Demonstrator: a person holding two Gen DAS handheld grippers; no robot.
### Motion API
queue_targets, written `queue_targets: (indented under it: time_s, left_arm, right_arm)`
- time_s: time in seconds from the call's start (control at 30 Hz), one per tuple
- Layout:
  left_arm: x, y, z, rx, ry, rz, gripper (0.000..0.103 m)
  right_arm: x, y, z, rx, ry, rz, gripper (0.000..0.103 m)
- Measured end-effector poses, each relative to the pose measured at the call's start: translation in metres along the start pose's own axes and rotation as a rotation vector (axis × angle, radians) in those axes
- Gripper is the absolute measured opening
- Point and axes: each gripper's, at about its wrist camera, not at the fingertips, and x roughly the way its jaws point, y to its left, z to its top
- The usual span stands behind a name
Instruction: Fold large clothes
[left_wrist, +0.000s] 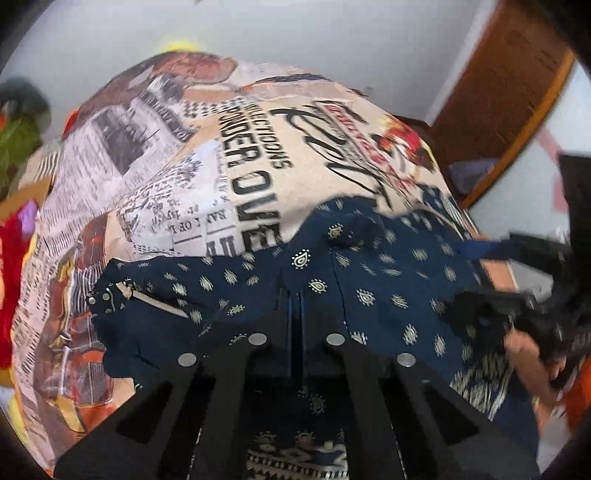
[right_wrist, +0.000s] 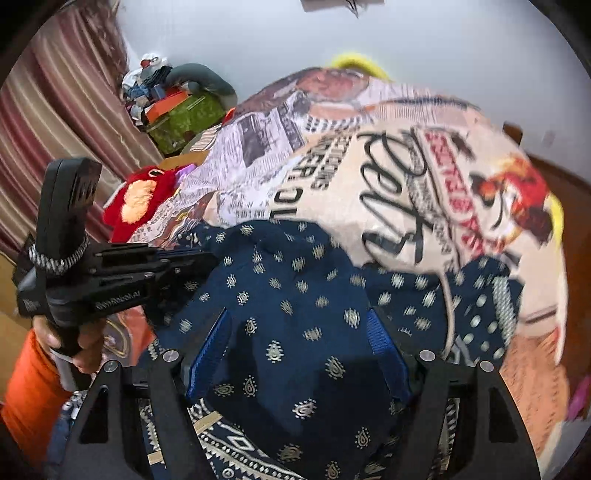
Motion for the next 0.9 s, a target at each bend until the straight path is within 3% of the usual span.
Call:
queue_targets:
  time_s: [0.23,0.5,0.6,0.8,0.9]
  left_arm:
    - [-0.029,-0.024,-0.053,0.094,0.050,-0.031,0.003]
    - [-0.026,-0.027,-0.119,0.054,0.164,-0.084,0.002]
    - [-0.025,-0.025,-0.133,0.052,0.187,-0.056,0.002]
    - [-0.044,-0.021,-0.136,0.092,0.143,-0.003,0.005]
    - [-0.061,-0.013,-0.123,0.077,0.079,0.016,0.016]
  right_arm:
    - [-0.022,0.011,-0.032,-0.070,0.004,-0.045,0.074]
    - [-0.029,0.024,-0.066,-0.070,0.029,-0.063,0.074]
    - [-0.015,0.024,-0.079,-0.068,0.067,-0.079,0.074]
    - [0.012,0.021,-0.100,-0.075,0.158,-0.112,0.074]
    - [0.011,0.019,-0.108,-0.085,0.179,-0.109,0.074]
